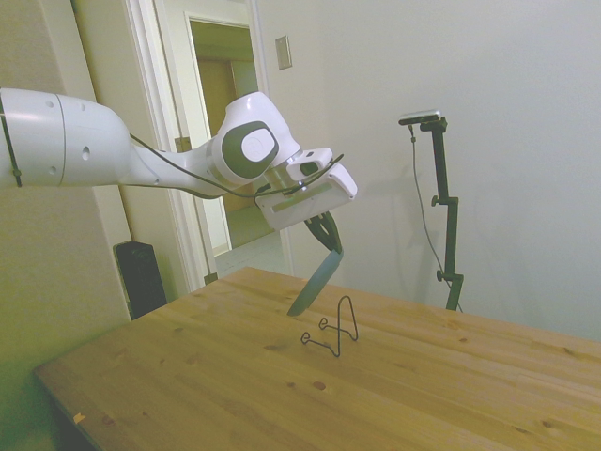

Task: Load the plate

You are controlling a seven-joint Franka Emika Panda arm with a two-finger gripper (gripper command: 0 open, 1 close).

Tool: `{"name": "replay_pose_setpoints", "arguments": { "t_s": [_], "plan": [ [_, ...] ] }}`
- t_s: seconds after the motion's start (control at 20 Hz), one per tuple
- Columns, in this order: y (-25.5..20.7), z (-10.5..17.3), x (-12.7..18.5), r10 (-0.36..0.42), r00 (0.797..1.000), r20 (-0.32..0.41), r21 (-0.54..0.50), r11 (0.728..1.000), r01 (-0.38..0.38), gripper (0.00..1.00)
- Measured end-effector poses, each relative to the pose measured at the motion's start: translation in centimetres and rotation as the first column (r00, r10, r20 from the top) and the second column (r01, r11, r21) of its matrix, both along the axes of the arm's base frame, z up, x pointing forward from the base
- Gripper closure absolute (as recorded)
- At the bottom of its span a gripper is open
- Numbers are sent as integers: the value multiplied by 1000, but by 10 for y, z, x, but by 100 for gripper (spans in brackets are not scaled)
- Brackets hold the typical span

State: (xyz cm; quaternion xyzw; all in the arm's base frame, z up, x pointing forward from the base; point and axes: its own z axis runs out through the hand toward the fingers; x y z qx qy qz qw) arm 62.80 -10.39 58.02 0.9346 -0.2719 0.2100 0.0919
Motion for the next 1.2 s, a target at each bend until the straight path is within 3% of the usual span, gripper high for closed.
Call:
{"name": "replay_pose_setpoints", "arguments": {
  "t_s": [0.35, 1.2],
  "plan": [
    [-3, 4, 0, -25, 999, -22, -52, 998, 24, 100],
    [13, 11, 1, 14, 997, -73, -263, 964, -33, 100]
  ]
}}
